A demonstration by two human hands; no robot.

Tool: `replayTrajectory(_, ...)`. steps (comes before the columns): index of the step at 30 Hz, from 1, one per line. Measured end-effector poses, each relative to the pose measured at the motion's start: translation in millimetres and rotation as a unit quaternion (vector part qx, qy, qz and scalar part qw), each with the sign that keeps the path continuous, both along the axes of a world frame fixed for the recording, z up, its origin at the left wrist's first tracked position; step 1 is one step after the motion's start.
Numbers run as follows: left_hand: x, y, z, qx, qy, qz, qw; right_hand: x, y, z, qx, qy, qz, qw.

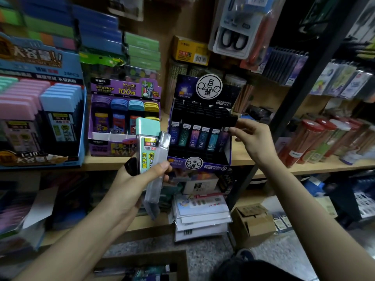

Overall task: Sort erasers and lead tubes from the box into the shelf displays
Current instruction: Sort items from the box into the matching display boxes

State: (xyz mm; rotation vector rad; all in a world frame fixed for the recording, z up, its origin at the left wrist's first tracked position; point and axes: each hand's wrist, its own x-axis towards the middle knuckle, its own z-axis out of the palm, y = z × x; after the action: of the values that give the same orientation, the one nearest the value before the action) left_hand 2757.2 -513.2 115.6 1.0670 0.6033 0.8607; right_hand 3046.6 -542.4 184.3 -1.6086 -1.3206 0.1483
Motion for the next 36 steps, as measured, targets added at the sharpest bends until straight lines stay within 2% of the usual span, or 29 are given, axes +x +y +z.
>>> replayTrajectory(3, -0.6, -5.0, 11.8, 0.064, 0.061, 0.012, 0.996, 1.9, 2.8, -7.5, -0.017, 0.009, -0.012, 1.000)
replayTrajectory(5, 1.7, -10.4, 27.2, 0.041, 0.045, 0.046, 0.997, 0.9, 4.7, -12.1, -0.014, 0.005, -0.041, 0.999)
replayTrajectory(9, 2.1, -10.3, 30.0, 0.025, 0.028, 0.047, 0.998, -5.7, 7.8, -16.8, -0.008, -0.068, -0.116, 0.991)
replayTrajectory(13, -2.8, -9.1, 30.7, 0.021, 0.025, 0.060, 0.998, -10.2, 6.1, -15.0, -0.047, -0.061, -0.147, 0.986)
replayTrajectory(16, -9.7, -6.1, 31.1, 0.029, 0.031, 0.063, 0.997, -29.0, -2.3, -11.2, 0.008, -0.085, -0.171, 0.982)
replayTrajectory(18, -14.0, -6.7, 32.5, 0.032, 0.037, 0.065, 0.997, -53.0, -9.0, -7.2, 0.027, -0.107, -0.132, 0.985)
replayTrajectory(21, -19.9, -9.2, 34.7, 0.031, 0.037, 0.076, 0.996, -100.3, -18.2, -0.9, -0.046, -0.007, 0.026, 0.999)
replayTrajectory(23, -24.7, -10.7, 34.3, 0.042, 0.044, 0.084, 0.995, -135.4, -23.3, 1.5, -0.118, 0.088, 0.127, 0.981)
replayTrajectory(25, -29.2, -12.8, 32.7, 0.056, 0.051, 0.083, 0.994, -166.0, -24.6, -0.8, -0.141, 0.165, 0.183, 0.959)
replayTrajectory(30, -40.4, -13.0, 30.0, 0.064, 0.042, 0.091, 0.993, -210.7, -14.6, -6.2, -0.141, 0.253, 0.184, 0.939)
replayTrajectory(36, -58.9, -11.7, 35.1, 0.057, 0.003, 0.089, 0.994, -220.0, -4.4, 3.6, -0.148, 0.289, 0.224, 0.919)
